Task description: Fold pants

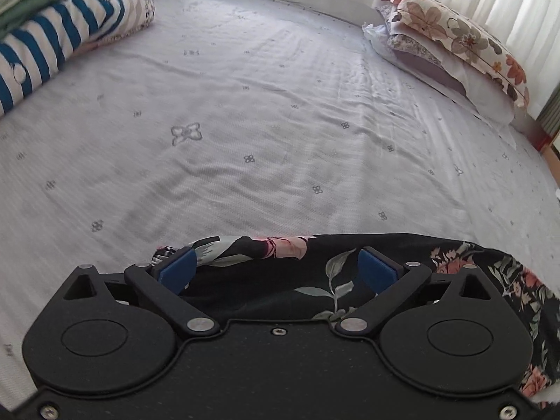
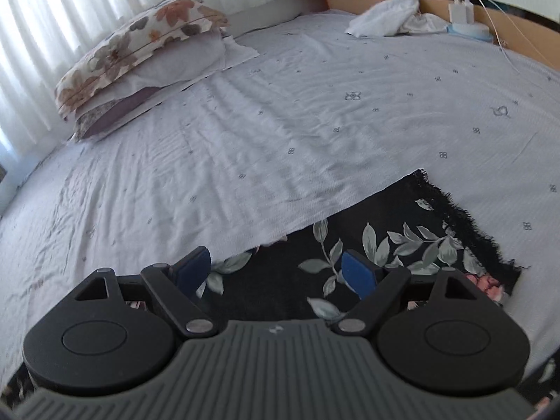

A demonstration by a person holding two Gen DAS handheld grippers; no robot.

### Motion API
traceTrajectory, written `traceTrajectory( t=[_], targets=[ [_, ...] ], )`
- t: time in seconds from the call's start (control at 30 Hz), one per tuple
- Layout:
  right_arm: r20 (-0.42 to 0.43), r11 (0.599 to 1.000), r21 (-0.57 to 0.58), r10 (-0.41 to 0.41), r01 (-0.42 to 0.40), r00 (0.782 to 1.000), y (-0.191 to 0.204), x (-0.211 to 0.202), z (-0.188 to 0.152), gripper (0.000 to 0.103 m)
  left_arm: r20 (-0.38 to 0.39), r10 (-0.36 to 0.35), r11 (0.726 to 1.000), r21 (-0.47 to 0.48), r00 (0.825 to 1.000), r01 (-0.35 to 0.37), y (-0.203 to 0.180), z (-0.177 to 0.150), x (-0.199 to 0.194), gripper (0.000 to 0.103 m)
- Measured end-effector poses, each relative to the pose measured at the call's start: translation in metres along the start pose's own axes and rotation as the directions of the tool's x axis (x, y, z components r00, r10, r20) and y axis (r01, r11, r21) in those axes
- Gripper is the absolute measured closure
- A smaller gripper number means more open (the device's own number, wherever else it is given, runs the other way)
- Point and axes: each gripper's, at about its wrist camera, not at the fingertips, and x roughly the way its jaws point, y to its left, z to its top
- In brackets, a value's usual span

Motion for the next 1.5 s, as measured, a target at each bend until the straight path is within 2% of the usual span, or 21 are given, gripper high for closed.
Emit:
traceTrajectory(
  t=[0.1,0.2,0.23,0.27,0.33,0.47,0.57,0.63,0.7,0.8,0.83,0.87,0.9,0.93,0.97,1.03,1.13,1.3,1.4,1.43,1.5],
  targets=[
    [-0.022,0.999,0.043,-0.033,0.033,0.999,-0.004,0.031,0.008,0.012,0.002,0.010,0.999,-0.038,1.000,-0.010,0.011,0.002,0.014,0.003],
    [-0.036,0.995,0.067,-0.073,0.075,0.997,-0.007,0.060,0.012,0.010,0.083,0.004,0.992,-0.126,0.997,0.006,0.029,0.005,0.015,0.001],
    [-0.028,0.993,0.074,-0.086,0.088,0.996,-0.007,0.068,0.012,0.005,0.096,0.002,0.988,-0.157,0.995,0.013,0.035,0.008,0.016,0.000],
    [-0.018,0.991,0.078,-0.104,0.105,0.994,-0.008,0.074,0.013,0.001,0.094,0.006,0.984,-0.180,0.996,0.011,0.041,0.011,0.018,0.000],
    [0.003,0.988,0.079,-0.134,0.133,0.991,-0.008,0.085,0.014,0.000,0.047,0.033,0.977,-0.211,0.998,-0.023,0.046,0.015,0.026,0.000],
    [-0.027,0.983,0.074,-0.166,0.168,0.986,-0.007,0.109,0.018,0.000,-0.019,0.063,0.981,-0.185,0.998,-0.065,0.041,0.019,0.045,0.000],
    [-0.056,0.978,0.075,-0.189,0.193,0.980,-0.008,0.126,0.018,0.000,-0.075,0.149,0.979,-0.127,0.986,-0.158,0.029,0.018,0.063,0.000],
    [-0.052,0.973,0.045,-0.224,0.227,0.973,-0.005,0.134,0.015,0.000,-0.066,0.219,0.973,-0.060,0.974,-0.223,0.018,0.014,0.071,0.001],
    [-0.049,0.965,-0.028,-0.261,0.259,0.964,0.002,0.142,0.014,0.000,-0.047,0.269,0.963,-0.002,0.962,-0.269,0.006,0.008,0.075,0.004],
    [-0.058,0.953,-0.126,-0.284,0.275,0.957,0.012,0.150,0.011,0.001,0.017,0.290,0.955,0.056,0.957,-0.291,-0.004,0.001,0.070,0.036],
    [-0.054,0.951,-0.135,-0.286,0.277,0.957,0.014,0.151,0.010,0.004,0.030,0.280,0.958,0.063,0.960,-0.281,-0.006,0.000,0.067,0.055],
    [-0.048,0.952,-0.135,-0.285,0.276,0.957,0.014,0.150,0.010,0.012,0.035,0.264,0.962,0.063,0.964,-0.266,-0.007,0.001,0.063,0.082],
    [-0.039,0.953,-0.135,-0.278,0.270,0.960,0.014,0.148,0.011,0.019,0.033,0.260,0.963,0.062,0.965,-0.262,-0.008,0.002,0.060,0.094],
    [-0.026,0.950,-0.141,-0.285,0.279,0.958,0.015,0.145,0.011,0.041,0.024,0.258,0.964,0.059,0.966,-0.259,-0.008,0.003,0.057,0.101],
    [-0.008,0.941,-0.150,-0.307,0.302,0.952,0.016,0.141,0.012,0.066,0.026,0.252,0.966,0.048,0.967,-0.253,-0.008,0.005,0.053,0.101],
    [0.004,0.932,-0.148,-0.333,0.330,0.943,0.016,0.133,0.016,0.099,0.062,0.248,0.967,0.048,0.967,-0.251,-0.009,0.005,0.040,0.101],
    [0.025,0.949,-0.106,-0.296,0.297,0.955,0.008,0.113,0.021,0.101,0.124,0.228,0.971,0.051,0.966,-0.235,-0.012,0.008,0.015,0.101],
    [0.073,0.955,-0.085,-0.278,0.284,0.958,-0.006,0.075,0.030,0.101,0.183,0.190,0.976,0.071,0.965,-0.206,-0.014,0.012,-0.026,0.101],
    [0.016,0.972,0.005,-0.234,0.234,0.972,-0.025,0.060,0.037,0.101,0.189,0.167,0.980,0.077,0.968,-0.185,-0.014,0.011,-0.047,0.101],
    [-0.020,0.979,0.047,-0.195,0.196,0.981,-0.032,0.057,0.040,0.097,0.194,0.159,0.981,0.077,0.968,-0.177,-0.014,0.010,-0.054,0.101],
    [-0.077,0.983,0.130,-0.123,0.133,0.989,-0.043,0.056,0.040,0.076,0.200,0.144,0.983,0.082,0.969,-0.163,-0.012,0.009,-0.065,0.101]
  ],
)
